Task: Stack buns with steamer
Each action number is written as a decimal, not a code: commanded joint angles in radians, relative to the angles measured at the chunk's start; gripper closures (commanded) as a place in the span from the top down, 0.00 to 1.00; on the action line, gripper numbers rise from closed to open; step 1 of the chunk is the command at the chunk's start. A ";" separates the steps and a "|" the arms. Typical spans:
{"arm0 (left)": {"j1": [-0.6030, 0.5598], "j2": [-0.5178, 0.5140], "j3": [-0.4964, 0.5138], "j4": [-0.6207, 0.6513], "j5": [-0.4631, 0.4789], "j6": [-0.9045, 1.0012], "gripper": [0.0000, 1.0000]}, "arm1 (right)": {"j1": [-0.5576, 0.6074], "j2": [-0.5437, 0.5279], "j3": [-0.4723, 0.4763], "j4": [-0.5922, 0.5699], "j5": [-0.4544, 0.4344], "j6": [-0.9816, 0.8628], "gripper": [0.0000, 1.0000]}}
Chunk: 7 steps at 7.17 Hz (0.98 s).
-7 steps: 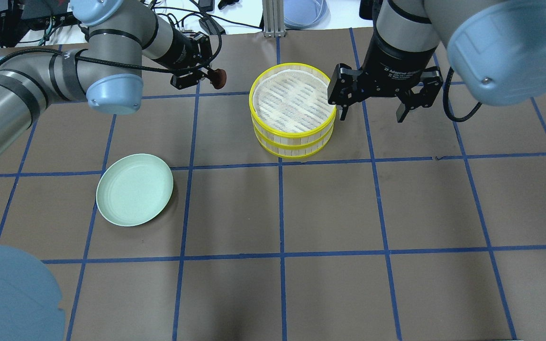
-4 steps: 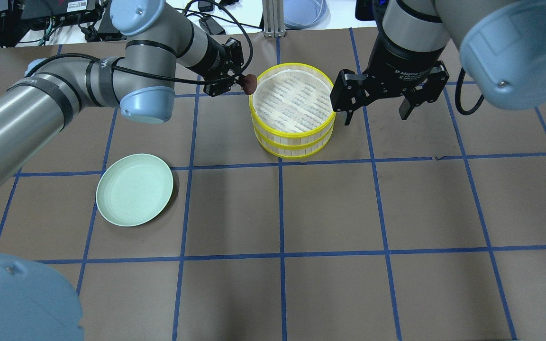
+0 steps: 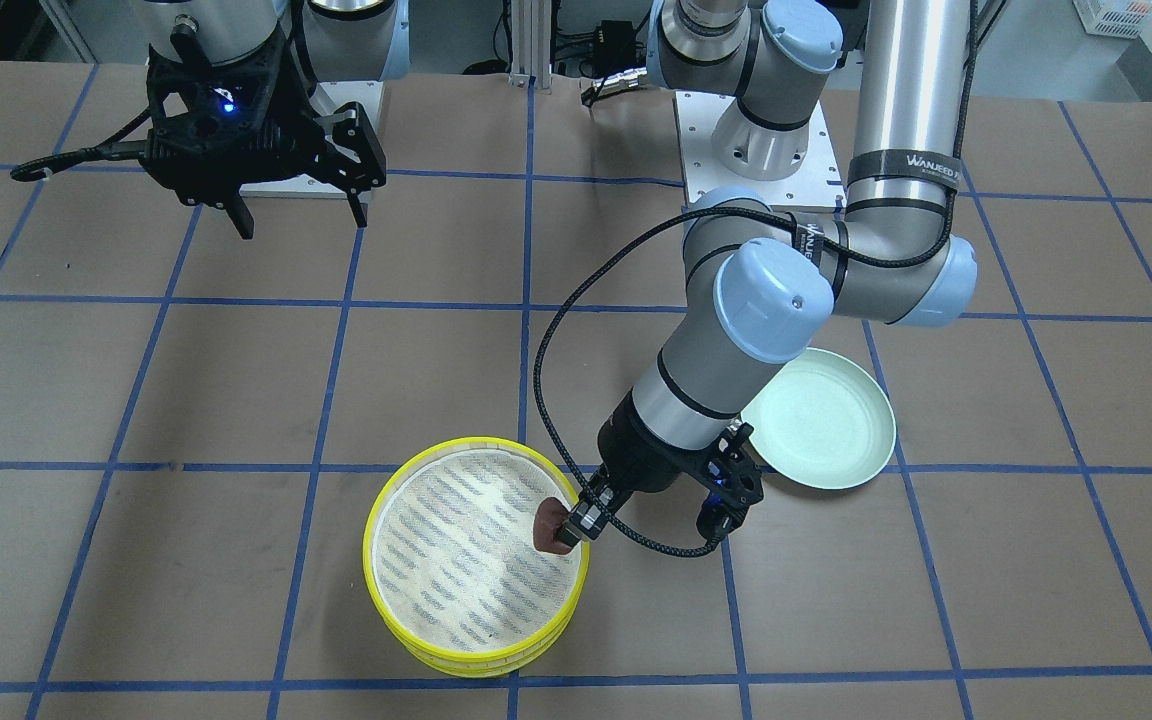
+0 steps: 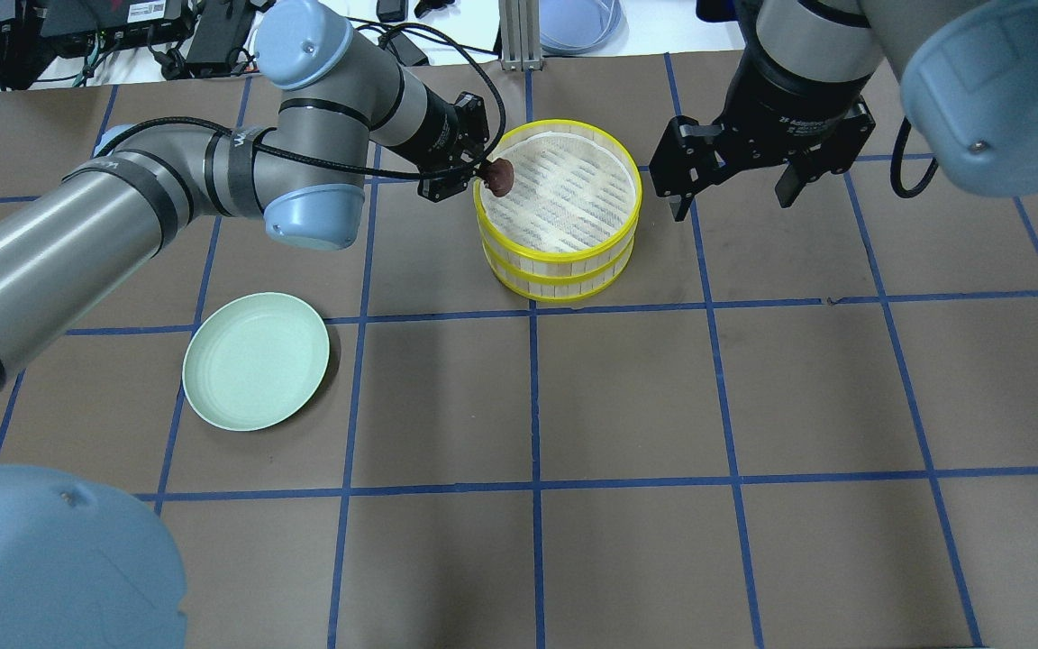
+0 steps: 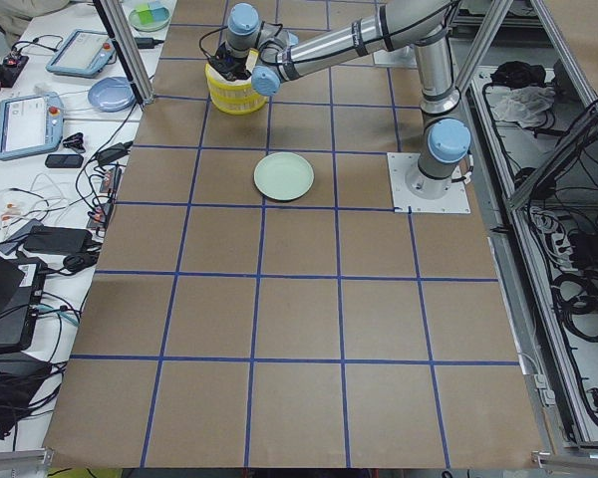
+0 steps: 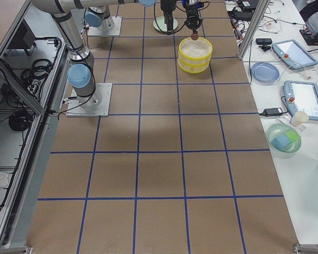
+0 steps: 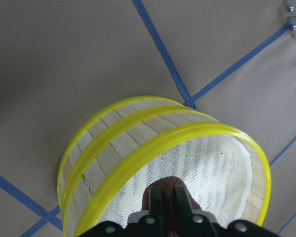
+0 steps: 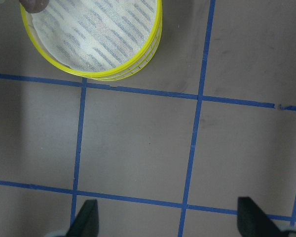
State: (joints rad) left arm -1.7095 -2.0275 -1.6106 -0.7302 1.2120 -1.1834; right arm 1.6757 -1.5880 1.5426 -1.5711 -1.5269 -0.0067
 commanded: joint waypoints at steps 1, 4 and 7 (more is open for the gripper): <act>-0.002 -0.003 -0.006 0.003 0.001 -0.001 0.89 | -0.001 0.003 0.002 -0.006 0.001 0.046 0.99; 0.004 0.016 0.014 0.000 0.000 0.054 0.98 | -0.001 -0.001 0.002 -0.006 -0.010 0.057 0.99; 0.109 0.085 0.015 -0.186 0.082 0.622 0.98 | -0.001 -0.001 0.002 -0.007 -0.007 0.059 0.99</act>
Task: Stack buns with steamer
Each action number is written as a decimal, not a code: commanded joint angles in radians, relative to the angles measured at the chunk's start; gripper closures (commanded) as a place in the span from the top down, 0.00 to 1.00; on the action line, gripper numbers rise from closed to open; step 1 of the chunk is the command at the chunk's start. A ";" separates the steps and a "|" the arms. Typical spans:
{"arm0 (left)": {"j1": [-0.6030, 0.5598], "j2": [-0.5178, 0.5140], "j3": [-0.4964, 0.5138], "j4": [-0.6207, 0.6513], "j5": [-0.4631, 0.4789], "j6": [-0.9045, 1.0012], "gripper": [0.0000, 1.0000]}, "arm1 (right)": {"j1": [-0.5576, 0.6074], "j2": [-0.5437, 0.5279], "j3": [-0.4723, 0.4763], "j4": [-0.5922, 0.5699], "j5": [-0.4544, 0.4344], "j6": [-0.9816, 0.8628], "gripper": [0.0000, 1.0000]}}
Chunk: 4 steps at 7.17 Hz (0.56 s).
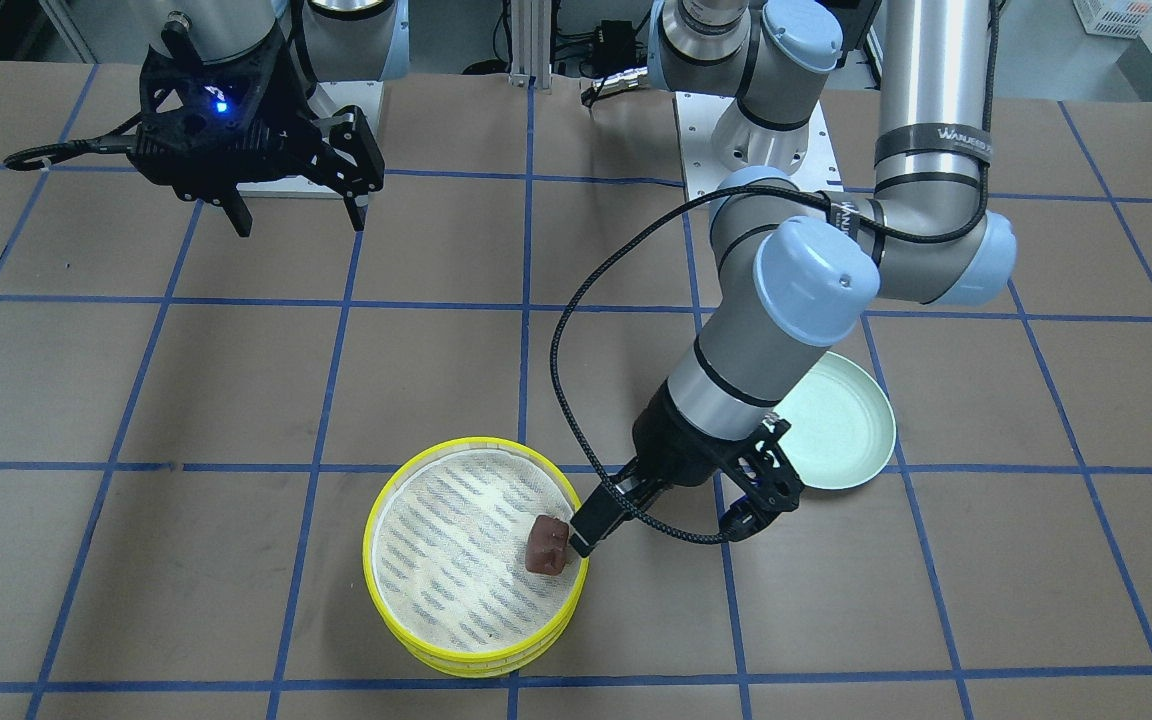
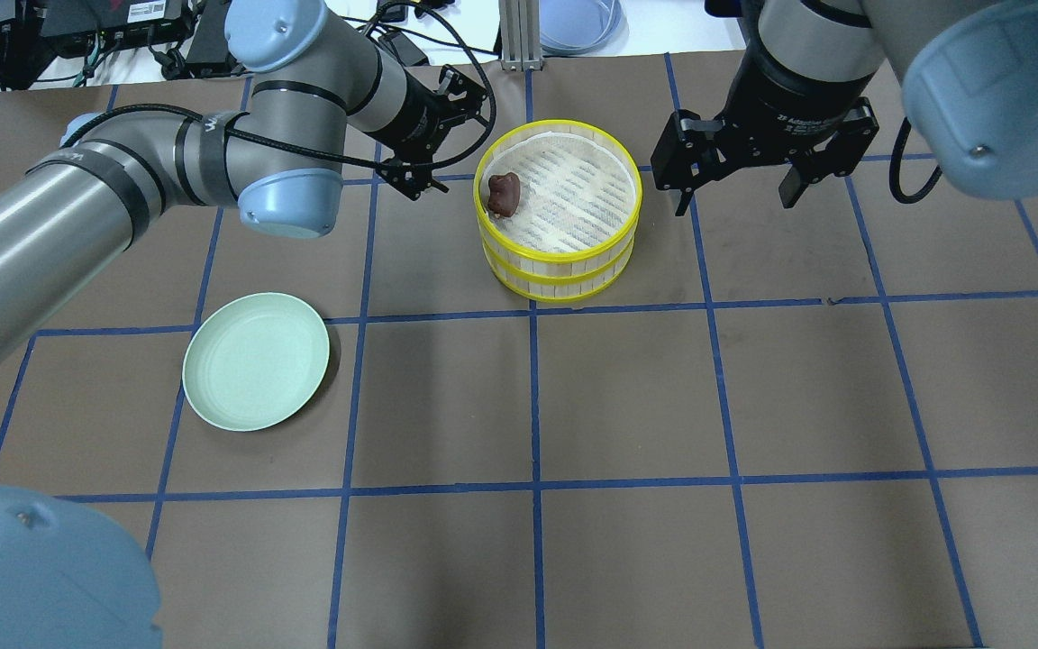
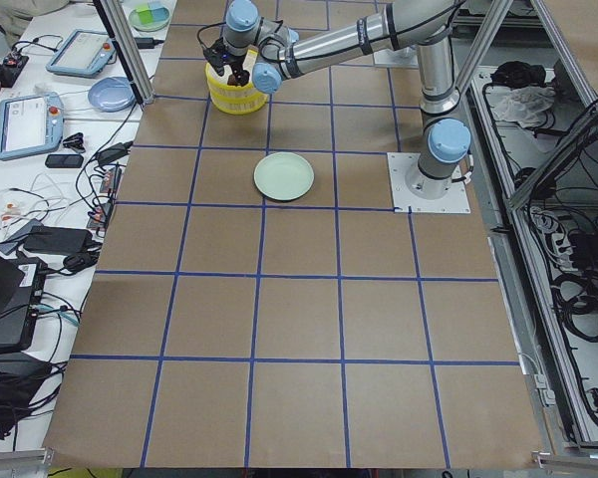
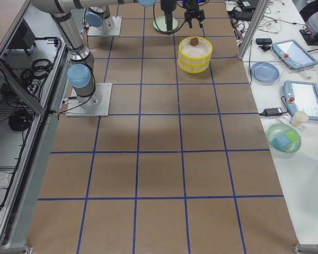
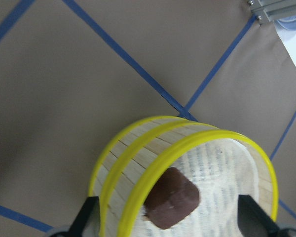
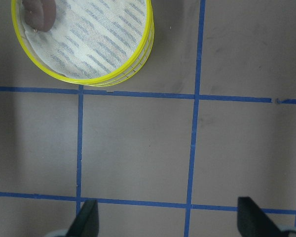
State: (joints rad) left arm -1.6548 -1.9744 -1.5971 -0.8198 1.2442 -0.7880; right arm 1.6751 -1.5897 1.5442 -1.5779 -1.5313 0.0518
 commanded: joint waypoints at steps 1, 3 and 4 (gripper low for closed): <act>0.110 0.079 0.002 -0.186 0.091 0.447 1.00 | 0.000 0.000 -0.001 -0.004 -0.003 0.000 0.99; 0.173 0.179 0.015 -0.385 0.188 0.734 1.00 | 0.000 0.000 0.000 -0.040 -0.003 -0.001 0.99; 0.178 0.231 0.029 -0.485 0.216 0.742 1.00 | 0.000 0.000 0.000 -0.042 -0.007 -0.004 0.99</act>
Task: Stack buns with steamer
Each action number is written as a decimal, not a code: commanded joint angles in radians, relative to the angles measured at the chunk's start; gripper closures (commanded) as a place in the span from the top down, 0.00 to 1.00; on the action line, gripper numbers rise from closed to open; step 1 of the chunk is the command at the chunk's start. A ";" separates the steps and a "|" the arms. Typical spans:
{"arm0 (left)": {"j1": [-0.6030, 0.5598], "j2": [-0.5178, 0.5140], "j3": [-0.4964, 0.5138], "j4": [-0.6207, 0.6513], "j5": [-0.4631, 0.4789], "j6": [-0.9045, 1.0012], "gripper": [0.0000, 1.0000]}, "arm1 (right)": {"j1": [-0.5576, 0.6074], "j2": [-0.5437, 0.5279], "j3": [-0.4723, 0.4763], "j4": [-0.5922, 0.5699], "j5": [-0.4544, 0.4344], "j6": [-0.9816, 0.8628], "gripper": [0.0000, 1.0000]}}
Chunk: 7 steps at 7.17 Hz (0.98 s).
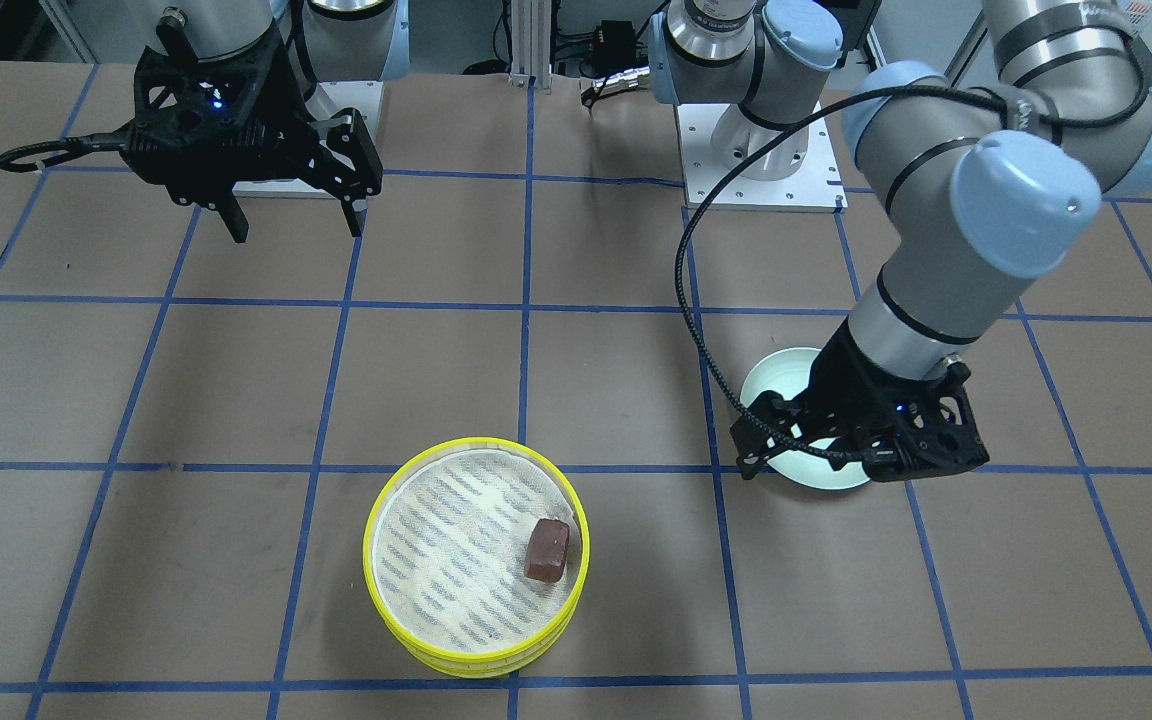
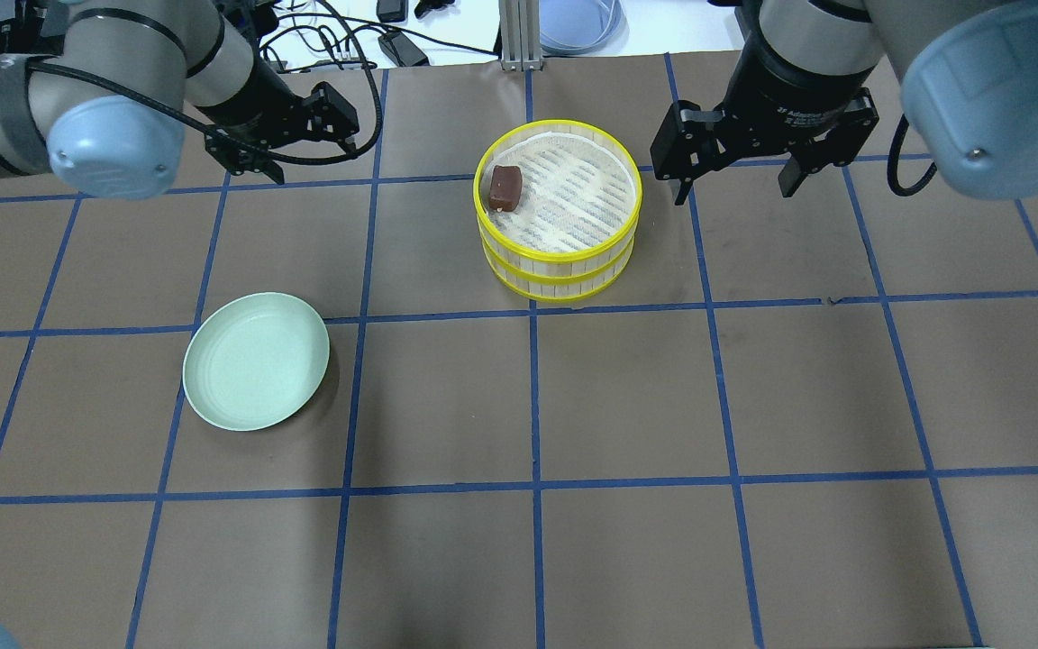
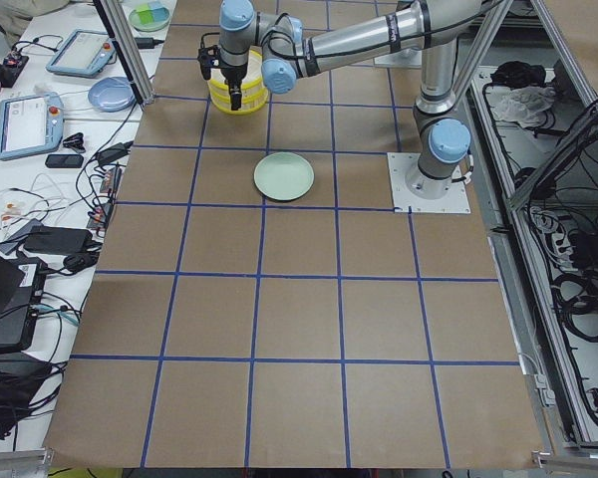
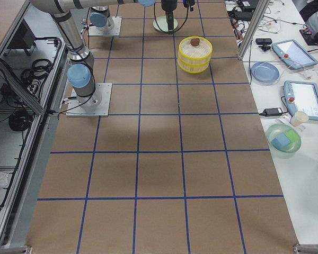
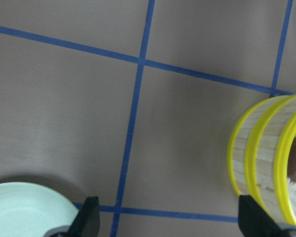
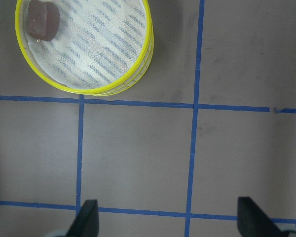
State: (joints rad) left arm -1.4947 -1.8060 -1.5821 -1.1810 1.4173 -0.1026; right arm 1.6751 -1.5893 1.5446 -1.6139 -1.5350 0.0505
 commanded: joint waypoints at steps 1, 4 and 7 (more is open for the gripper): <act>0.016 0.115 0.025 -0.209 0.080 0.058 1.00 | 0.000 0.011 -0.001 -0.011 0.001 -0.015 1.00; 0.014 0.220 0.027 -0.293 0.072 0.058 1.00 | -0.003 0.011 -0.001 -0.009 -0.004 -0.018 1.00; 0.004 0.273 -0.004 -0.385 0.091 0.060 1.00 | -0.008 0.009 -0.003 -0.018 -0.002 -0.020 1.00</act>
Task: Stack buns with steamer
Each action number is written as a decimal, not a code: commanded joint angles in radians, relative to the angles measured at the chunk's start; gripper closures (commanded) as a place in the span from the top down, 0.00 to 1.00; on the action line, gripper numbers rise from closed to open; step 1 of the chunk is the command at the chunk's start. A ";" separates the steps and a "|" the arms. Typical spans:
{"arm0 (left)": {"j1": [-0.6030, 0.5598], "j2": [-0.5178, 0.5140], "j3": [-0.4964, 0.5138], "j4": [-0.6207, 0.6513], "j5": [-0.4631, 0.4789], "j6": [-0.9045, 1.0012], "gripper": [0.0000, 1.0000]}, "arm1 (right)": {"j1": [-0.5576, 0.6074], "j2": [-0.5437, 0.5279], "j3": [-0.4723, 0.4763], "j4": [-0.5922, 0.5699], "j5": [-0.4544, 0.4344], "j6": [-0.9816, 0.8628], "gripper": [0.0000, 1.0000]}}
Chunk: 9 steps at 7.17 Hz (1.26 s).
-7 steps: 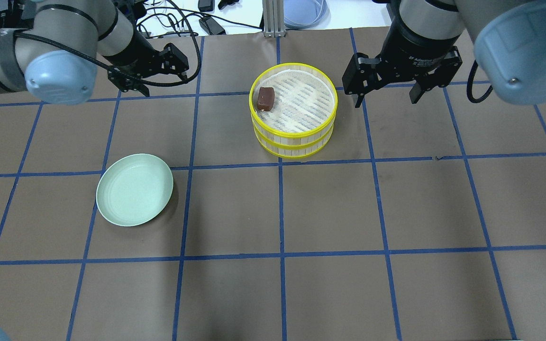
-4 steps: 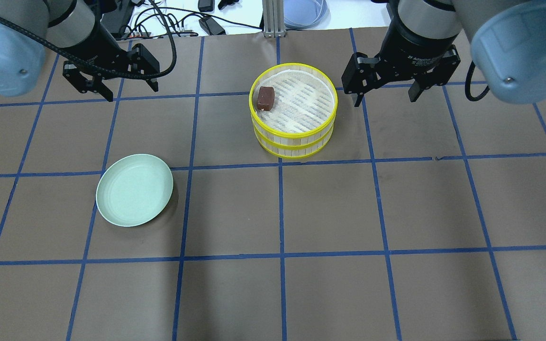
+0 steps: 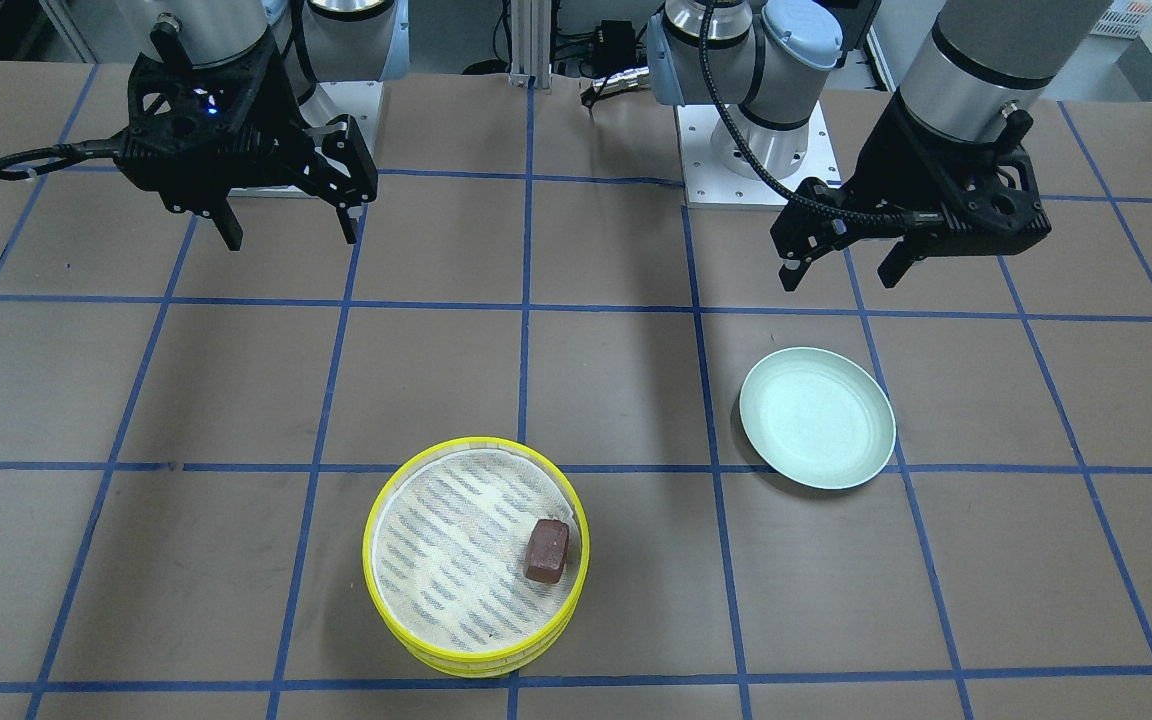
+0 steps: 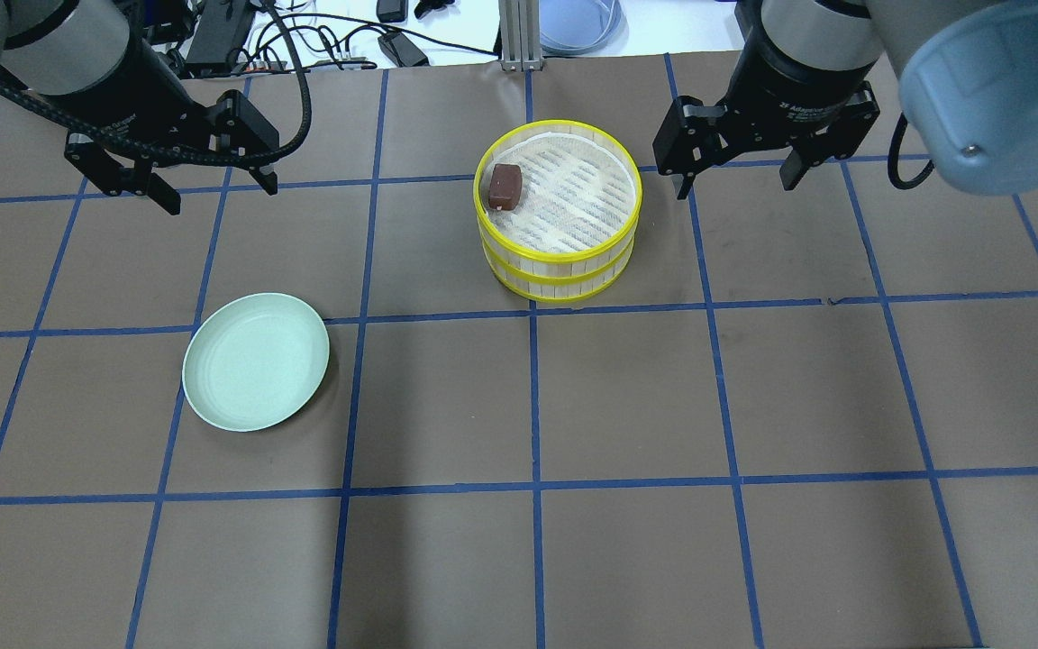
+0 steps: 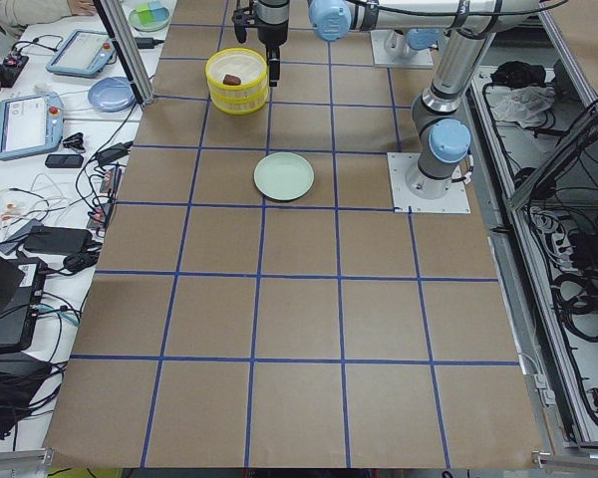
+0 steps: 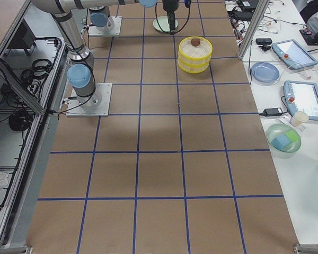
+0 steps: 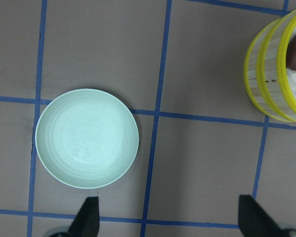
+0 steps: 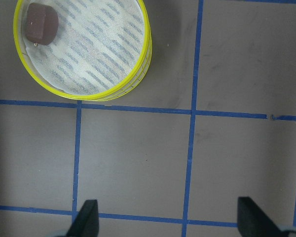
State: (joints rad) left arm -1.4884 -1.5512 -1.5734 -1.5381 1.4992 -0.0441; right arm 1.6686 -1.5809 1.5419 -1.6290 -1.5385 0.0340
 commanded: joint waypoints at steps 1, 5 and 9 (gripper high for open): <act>-0.006 0.019 -0.022 -0.039 0.072 0.003 1.00 | -0.001 0.002 0.000 -0.005 -0.003 -0.002 1.00; -0.006 0.028 -0.026 -0.068 0.085 0.003 1.00 | -0.001 0.004 0.001 0.014 -0.019 -0.005 1.00; -0.006 0.028 -0.027 -0.066 0.084 0.003 1.00 | -0.004 0.007 0.003 0.012 -0.026 -0.002 1.00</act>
State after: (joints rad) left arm -1.4946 -1.5233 -1.5999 -1.6050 1.5836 -0.0414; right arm 1.6665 -1.5760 1.5444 -1.6163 -1.5598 0.0316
